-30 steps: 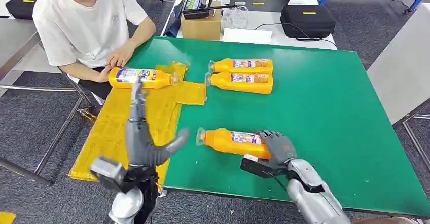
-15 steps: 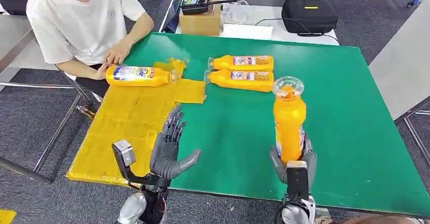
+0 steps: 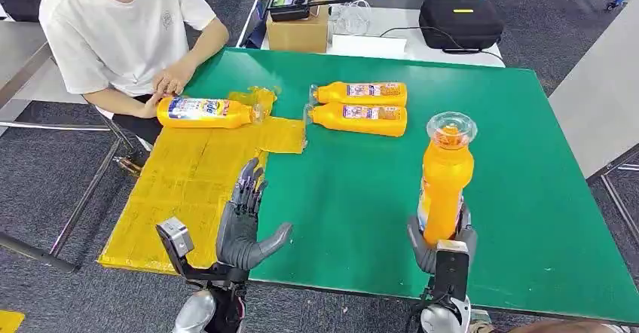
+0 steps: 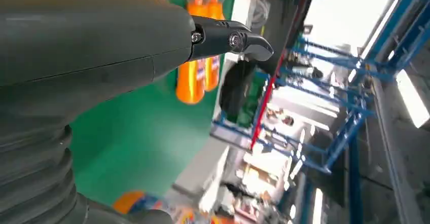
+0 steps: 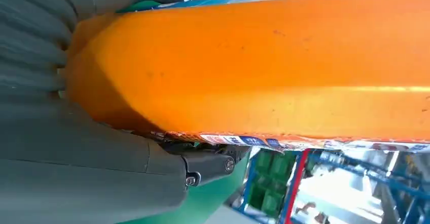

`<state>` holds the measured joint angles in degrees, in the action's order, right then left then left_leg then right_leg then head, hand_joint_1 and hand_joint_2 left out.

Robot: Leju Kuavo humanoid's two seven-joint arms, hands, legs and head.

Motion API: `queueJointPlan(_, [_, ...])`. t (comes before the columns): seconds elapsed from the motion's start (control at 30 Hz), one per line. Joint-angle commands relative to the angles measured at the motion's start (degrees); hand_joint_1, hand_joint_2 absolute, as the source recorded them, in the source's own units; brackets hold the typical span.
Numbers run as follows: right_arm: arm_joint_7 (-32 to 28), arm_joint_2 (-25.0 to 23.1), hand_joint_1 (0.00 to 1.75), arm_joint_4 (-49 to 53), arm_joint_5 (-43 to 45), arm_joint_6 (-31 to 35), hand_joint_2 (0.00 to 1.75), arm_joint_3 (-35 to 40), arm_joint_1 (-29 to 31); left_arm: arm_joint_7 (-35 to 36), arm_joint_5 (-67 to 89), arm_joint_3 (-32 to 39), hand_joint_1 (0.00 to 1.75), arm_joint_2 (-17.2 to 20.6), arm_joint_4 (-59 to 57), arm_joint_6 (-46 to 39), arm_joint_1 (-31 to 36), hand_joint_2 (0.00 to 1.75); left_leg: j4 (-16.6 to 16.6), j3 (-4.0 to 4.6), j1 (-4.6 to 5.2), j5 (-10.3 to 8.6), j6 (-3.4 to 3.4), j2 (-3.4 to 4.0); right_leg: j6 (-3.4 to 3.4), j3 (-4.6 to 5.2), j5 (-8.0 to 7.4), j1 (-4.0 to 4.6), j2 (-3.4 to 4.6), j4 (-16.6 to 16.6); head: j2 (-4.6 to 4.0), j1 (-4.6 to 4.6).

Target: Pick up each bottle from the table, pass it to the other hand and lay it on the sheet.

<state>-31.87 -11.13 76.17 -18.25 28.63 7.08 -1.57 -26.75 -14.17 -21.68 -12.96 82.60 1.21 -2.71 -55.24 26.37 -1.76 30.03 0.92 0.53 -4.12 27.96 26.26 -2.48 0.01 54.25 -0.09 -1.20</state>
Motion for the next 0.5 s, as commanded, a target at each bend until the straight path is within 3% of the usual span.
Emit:
queueJointPlan(0.03, [2.52, 2.67, 1.75, -5.92, -11.13, -9.19, 1.75, 14.30, 4.42, 0.92, 0.79, 0.97, 0.00, 0.88, -5.23, 4.83, 1.64, 1.75, 0.15, -0.14, -0.06, 0.00, -0.15, 0.16, 0.34, -0.05, -0.08, 0.13, 0.20, -0.15, 0.00, 0.00])
queueJointPlan(0.07, [2.18, 2.52, 1.75, -6.68, -11.82, -13.77, 1.75, 18.86, 5.06, 0.48, 1.16, 1.39, 0.00, 0.37, -6.47, 5.69, 2.93, 1.75, 0.10, -0.09, -0.05, 0.00, -0.08, 0.17, 0.20, -0.02, -0.07, 0.08, 0.19, -0.09, 0.00, 0.02])
queueJointPlan(0.2, [3.21, 2.20, 1.75, -8.29, -15.80, -15.03, 1.75, 26.91, 6.86, 0.16, 3.04, 1.03, 0.00, -0.15, -6.14, 7.10, 4.09, 1.75, 0.10, -0.07, -0.08, -0.02, -0.11, 0.11, 0.30, 0.01, -0.07, 0.14, 0.14, -0.09, 0.00, 0.02])
queueJointPlan(0.5, [4.92, 2.07, 1.75, -12.11, -13.00, -17.62, 1.75, 28.44, 10.68, 0.14, 5.51, -0.54, 0.00, 0.31, -5.96, 8.85, 4.44, 1.75, 0.08, -0.02, -0.04, -0.03, -0.12, 0.02, 0.20, -0.01, -0.04, 0.07, 0.03, -0.07, 0.00, 0.02])
